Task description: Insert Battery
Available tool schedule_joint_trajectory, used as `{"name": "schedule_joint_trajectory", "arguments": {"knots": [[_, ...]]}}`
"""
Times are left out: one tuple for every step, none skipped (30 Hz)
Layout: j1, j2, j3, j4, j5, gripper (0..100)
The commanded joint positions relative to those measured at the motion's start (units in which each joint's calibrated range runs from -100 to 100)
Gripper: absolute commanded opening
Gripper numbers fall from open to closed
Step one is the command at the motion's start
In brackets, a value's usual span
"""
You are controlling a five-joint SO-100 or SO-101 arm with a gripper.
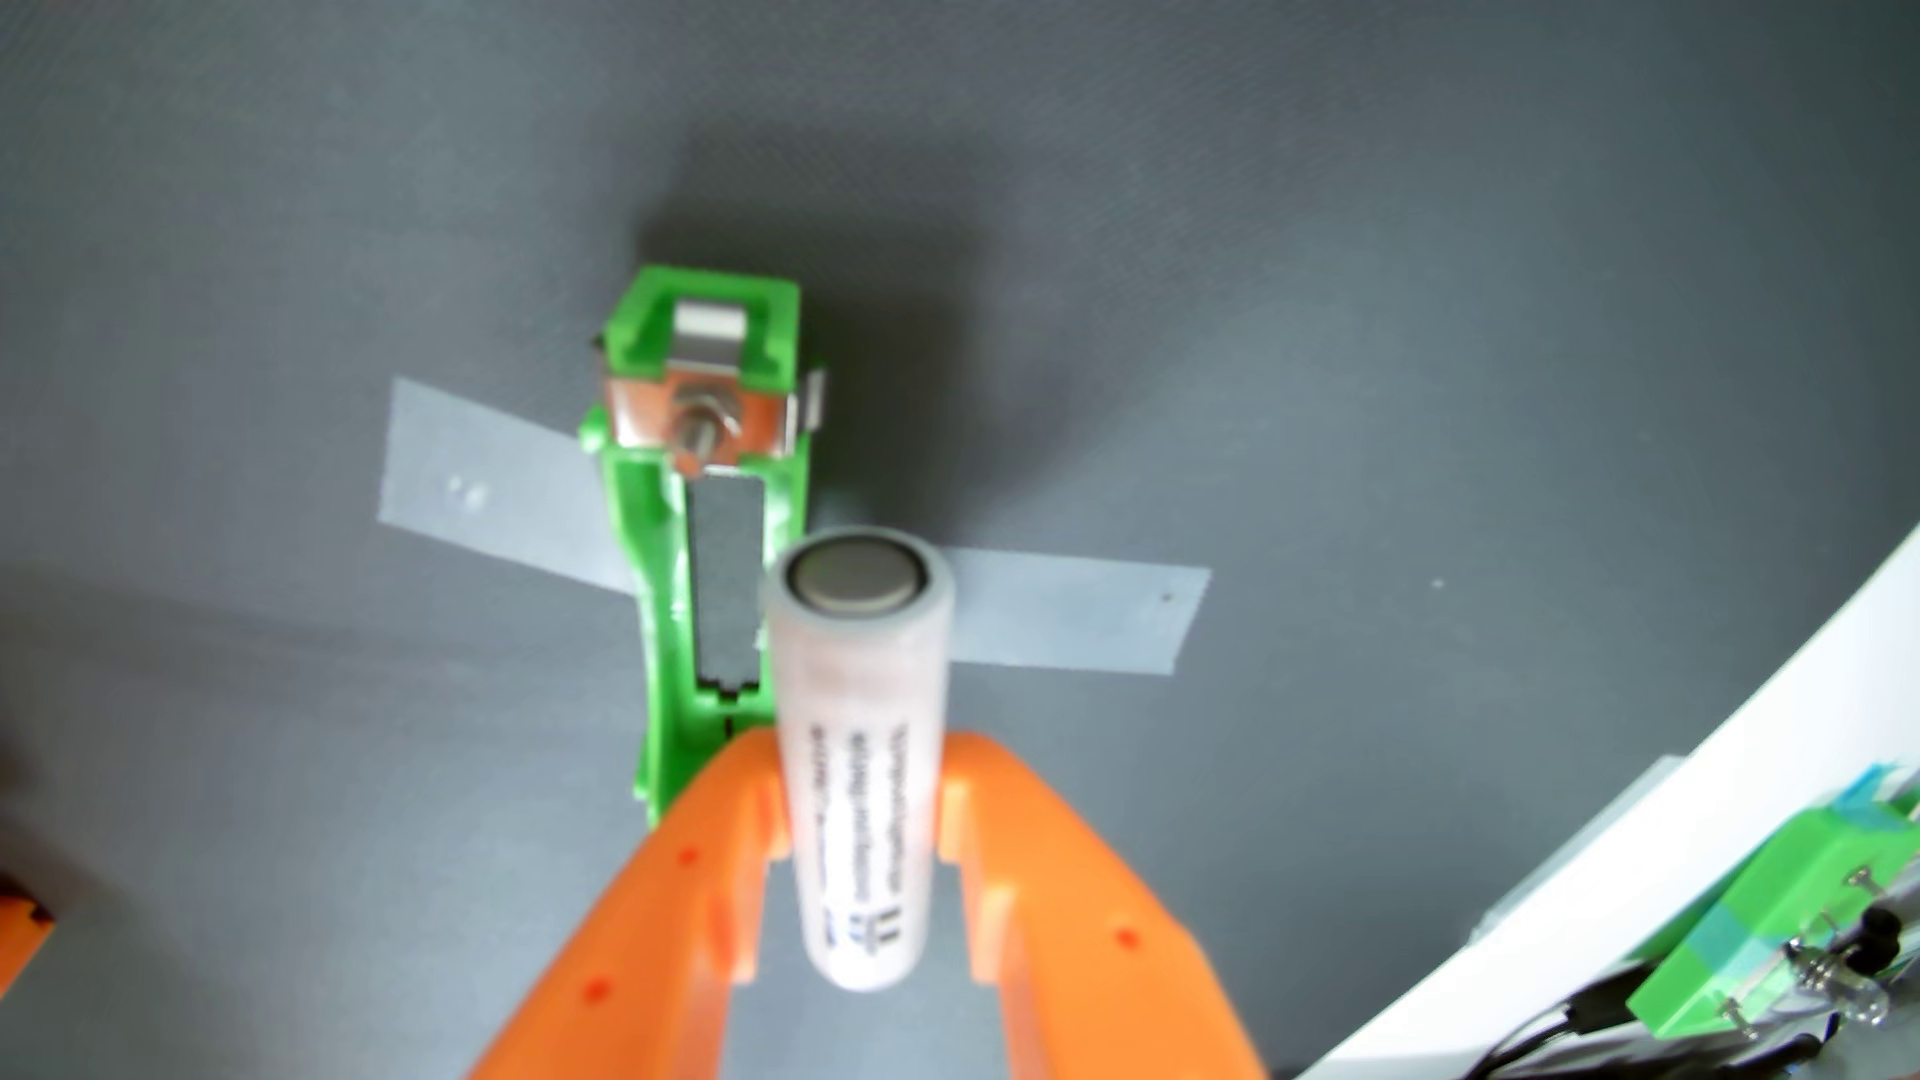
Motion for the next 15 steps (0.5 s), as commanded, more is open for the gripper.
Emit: {"name": "schedule_joint_trajectory", "arguments": {"knots": [[0.29,-0.96,-0.25,0.01,-0.1,2],[0.29,-0.96,-0.16,0.01,-0.1,2],[0.29,-0.96,-0.16,0.1,-0.1,2],[0.41,-0.96,-0.16,0.1,-0.1,2],[0.41,-0.96,-0.16,0.1,-0.1,2],[0.41,-0.96,-0.16,0.1,-0.1,2],[0.41,-0.96,-0.16,0.18,-0.1,2],[0.41,-0.96,-0.16,0.86,-0.1,2],[0.41,-0.96,-0.16,1.54,-0.1,2],[0.41,-0.96,-0.16,2.04,-0.1,2],[0.41,-0.96,-0.16,2.38,-0.1,2],[0.41,-0.96,-0.16,2.3,-0.1,2],[0.76,-0.96,-0.16,2.3,-0.1,2],[1.59,-0.96,-0.25,2.3,-0.1,2],[2.41,-0.96,-0.25,2.3,-0.1,2]]}}
